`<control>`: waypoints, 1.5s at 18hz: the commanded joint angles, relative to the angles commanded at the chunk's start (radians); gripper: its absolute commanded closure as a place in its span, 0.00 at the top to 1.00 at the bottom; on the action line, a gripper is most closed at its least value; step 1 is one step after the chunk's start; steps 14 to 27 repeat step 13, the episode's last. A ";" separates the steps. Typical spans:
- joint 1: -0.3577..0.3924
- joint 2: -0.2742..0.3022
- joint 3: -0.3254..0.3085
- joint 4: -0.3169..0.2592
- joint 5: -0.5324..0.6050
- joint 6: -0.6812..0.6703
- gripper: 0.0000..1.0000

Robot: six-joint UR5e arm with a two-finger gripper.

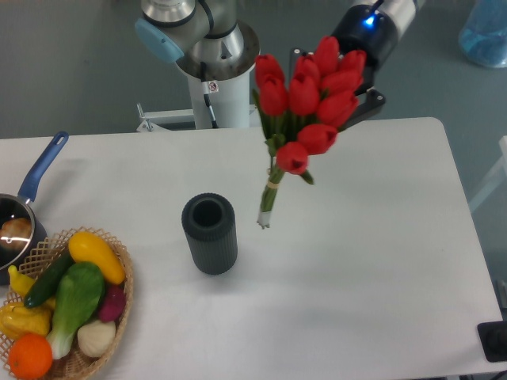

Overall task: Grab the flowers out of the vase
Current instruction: 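Lift the gripped tulips straight up out of the grey vase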

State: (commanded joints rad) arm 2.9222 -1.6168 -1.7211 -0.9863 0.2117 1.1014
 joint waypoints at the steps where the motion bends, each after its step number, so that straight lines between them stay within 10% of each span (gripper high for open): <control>1: 0.003 -0.002 0.000 0.000 0.000 0.008 0.29; 27: 0.035 -0.015 -0.012 0.002 0.035 0.072 0.29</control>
